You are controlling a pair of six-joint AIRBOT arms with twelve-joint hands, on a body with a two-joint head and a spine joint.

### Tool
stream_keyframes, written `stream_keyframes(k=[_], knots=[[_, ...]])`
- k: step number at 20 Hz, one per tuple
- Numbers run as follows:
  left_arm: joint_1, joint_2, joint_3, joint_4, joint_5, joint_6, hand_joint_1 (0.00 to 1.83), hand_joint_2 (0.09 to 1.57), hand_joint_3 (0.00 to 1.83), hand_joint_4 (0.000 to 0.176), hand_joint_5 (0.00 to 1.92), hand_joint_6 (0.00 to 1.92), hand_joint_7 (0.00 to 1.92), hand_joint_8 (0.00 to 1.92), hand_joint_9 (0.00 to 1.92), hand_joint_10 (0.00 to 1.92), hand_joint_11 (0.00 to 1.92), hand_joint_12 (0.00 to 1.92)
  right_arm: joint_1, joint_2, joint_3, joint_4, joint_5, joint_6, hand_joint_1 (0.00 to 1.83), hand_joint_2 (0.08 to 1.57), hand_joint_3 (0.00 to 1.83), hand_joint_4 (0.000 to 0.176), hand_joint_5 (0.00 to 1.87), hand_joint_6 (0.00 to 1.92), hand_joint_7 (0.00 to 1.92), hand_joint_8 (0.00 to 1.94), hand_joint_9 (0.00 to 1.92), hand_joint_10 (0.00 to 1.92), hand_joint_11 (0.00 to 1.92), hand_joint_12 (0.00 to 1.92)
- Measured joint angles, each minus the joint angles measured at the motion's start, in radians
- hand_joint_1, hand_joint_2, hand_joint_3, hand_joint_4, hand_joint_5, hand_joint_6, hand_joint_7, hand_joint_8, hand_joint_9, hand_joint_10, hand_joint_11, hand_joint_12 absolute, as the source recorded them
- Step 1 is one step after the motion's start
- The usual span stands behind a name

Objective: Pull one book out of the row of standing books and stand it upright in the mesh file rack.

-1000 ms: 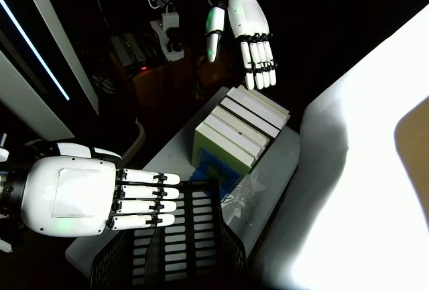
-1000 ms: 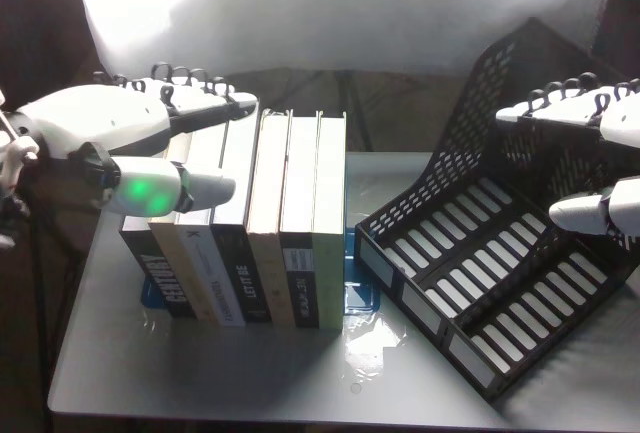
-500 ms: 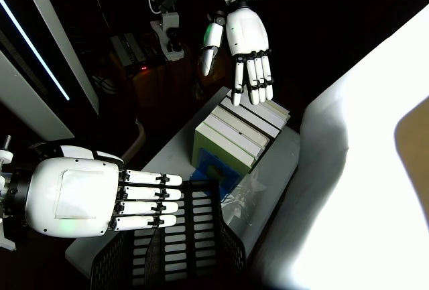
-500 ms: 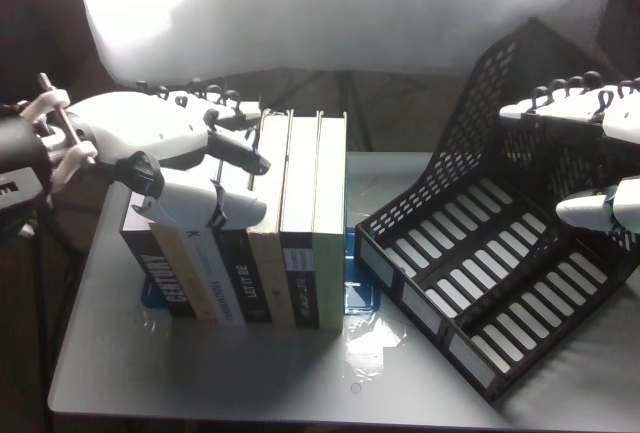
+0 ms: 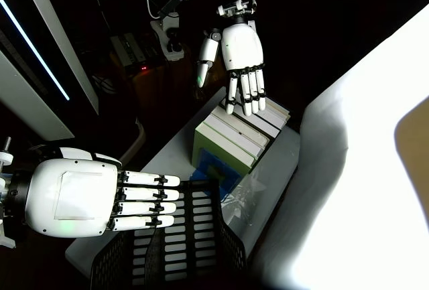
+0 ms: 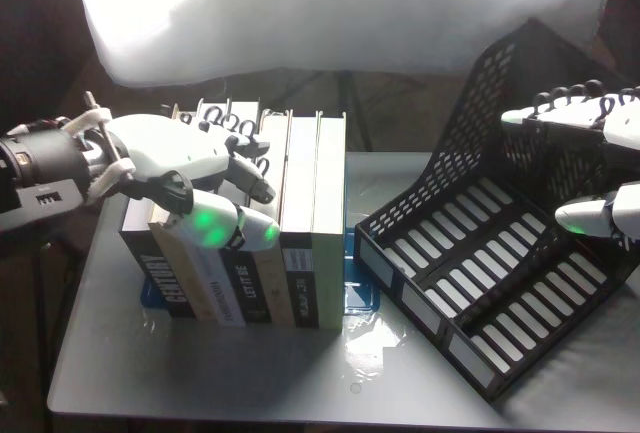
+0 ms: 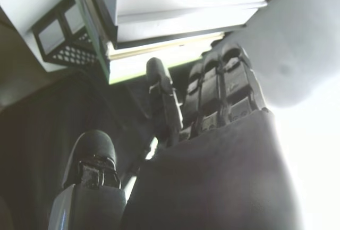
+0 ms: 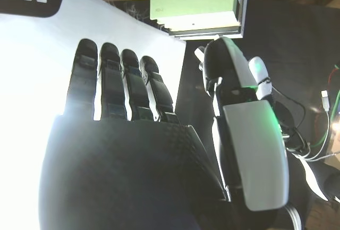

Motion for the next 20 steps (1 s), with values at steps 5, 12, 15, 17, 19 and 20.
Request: stream_keyframes(k=[5, 12, 15, 17, 19, 20], knots=[[-0.007, -0.003, -0.025, 0.033, 0.059, 0.0, 0.0, 1.23, 0.0, 0.019, 0.57, 0.06, 0.0, 0.0, 0.0, 0.0, 0.0, 0.0, -0.013, 0.0, 0.0, 0.011, 0.006, 0.0, 0.7, 1.33, 0.0, 0.0, 0.0, 0.0, 0.0, 0.0, 0.0, 0.0, 0.0, 0.0], [-0.019, 0.022, -0.1, 0.18, 0.105, -0.003, 0.0, 1.2, 0.0, 0.0, 0.6, 0.06, 0.0, 0.0, 0.0, 0.0, 0.0, 0.0, -0.025, 0.0, 0.0, 0.044, 0.021, 0.0, 0.63, 1.33, 0.0, 0.0, 0.0, 0.0, 0.0, 0.0, 0.0, 0.0, 0.0, 0.0], [-0.019, 0.039, -0.146, 0.254, 0.111, -0.003, 0.0, 1.22, 0.0, 0.0, 0.66, 0.08, 0.0, 0.0, 0.0, 0.0, 0.0, 0.0, -0.034, 0.0, 0.0, 0.055, 0.036, 0.0, 0.59, 1.33, 0.0, 0.0, 0.0, 0.0, 0.0, 0.0, 0.0, 0.0, 0.0, 0.0], [-0.015, 0.058, -0.166, 0.263, 0.113, -0.003, 0.0, 1.22, 0.0, 0.0, 0.72, 0.1, 0.0, 0.0, 0.0, 0.0, 0.0, 0.0, -0.036, -0.001, 0.0, 0.057, 0.034, 0.0, 0.61, 1.33, 0.0, 0.0, 0.0, 0.0, 0.0, 0.0, 0.0, 0.0, 0.0, 0.0], [-0.004, 0.071, -0.189, 0.283, 0.11, -0.004, 0.0, 1.21, 0.0, 0.0, 0.62, 0.05, 0.0, 0.0, 0.0, 0.0, 0.0, 0.0, -0.038, -0.001, 0.001, 0.065, 0.033, 0.0, 0.56, 1.33, 0.0, 0.0, 0.0, 0.0, 0.0, 0.0, 0.0, 0.0, 0.0, 0.0], [0.002, 0.08, -0.203, 0.301, 0.11, -0.004, 0.0, 1.21, 0.0, 0.0, 0.57, 0.03, 0.0, 0.0, 0.0, 0.0, 0.0, 0.0, -0.039, -0.001, 0.001, 0.068, 0.035, 0.0, 0.55, 1.33, 0.0, 0.0, 0.0, 0.0, 0.0, 0.0, 0.0, 0.0, 0.0, 0.0]])
